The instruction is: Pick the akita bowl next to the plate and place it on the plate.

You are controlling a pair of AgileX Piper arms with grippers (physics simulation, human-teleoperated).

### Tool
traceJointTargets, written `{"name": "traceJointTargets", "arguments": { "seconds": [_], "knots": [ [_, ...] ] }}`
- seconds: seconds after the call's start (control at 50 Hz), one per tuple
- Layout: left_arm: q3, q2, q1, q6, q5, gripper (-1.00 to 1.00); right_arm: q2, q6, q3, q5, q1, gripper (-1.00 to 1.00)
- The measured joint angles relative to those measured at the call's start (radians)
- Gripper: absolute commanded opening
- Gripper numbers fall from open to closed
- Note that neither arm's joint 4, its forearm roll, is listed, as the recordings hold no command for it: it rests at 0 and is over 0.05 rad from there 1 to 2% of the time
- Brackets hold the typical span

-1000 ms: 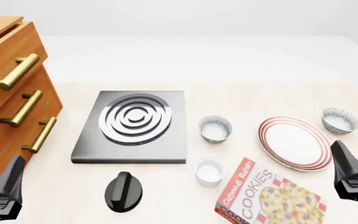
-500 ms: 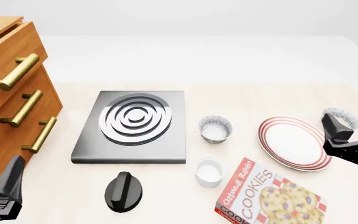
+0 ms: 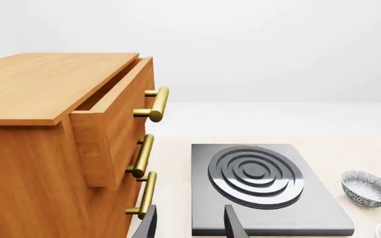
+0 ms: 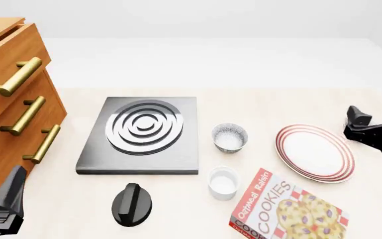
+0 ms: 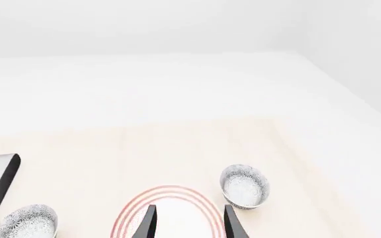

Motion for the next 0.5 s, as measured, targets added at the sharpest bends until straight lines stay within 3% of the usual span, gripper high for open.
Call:
{"name": "traceJointTargets", "arguments": {
  "seconds": [0.5],
  "knots": [
    [0.000,0.000,0.000,0.000,0.000,1.00,0.166,-0.054,-0.162,0.035,-0.122,1.00]
  ]
}}
